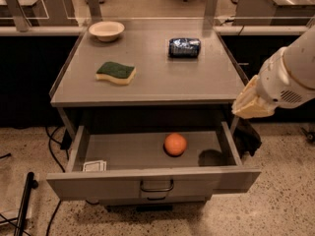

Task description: Pick orange from top drawer and place on counter

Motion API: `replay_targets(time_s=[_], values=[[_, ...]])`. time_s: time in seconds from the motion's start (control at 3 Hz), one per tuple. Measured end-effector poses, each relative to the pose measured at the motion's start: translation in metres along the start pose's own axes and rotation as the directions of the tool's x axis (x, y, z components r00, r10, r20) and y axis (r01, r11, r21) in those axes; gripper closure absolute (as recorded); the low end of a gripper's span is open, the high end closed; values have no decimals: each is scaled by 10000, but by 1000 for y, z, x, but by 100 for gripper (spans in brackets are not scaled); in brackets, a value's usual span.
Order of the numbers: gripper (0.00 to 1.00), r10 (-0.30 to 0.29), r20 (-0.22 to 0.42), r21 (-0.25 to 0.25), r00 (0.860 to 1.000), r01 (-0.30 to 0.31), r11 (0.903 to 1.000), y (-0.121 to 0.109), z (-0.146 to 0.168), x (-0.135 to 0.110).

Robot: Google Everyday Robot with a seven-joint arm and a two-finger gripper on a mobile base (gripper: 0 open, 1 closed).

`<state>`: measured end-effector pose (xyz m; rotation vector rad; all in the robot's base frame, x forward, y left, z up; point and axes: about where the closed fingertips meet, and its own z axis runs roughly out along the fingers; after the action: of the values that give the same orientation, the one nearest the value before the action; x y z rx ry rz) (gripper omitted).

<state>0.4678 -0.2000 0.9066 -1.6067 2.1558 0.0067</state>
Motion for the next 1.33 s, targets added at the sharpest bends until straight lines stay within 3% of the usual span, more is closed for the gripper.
replay_targets(time_s=[0.33, 0.67, 1.33], values=[[100, 154, 491, -68, 9987, -151, 9999, 5, 45, -1], [100, 95, 480, -24, 9988, -93, 10000, 5, 50, -1], [100, 365, 888, 65, 9954, -372, 9993, -2, 114, 14]])
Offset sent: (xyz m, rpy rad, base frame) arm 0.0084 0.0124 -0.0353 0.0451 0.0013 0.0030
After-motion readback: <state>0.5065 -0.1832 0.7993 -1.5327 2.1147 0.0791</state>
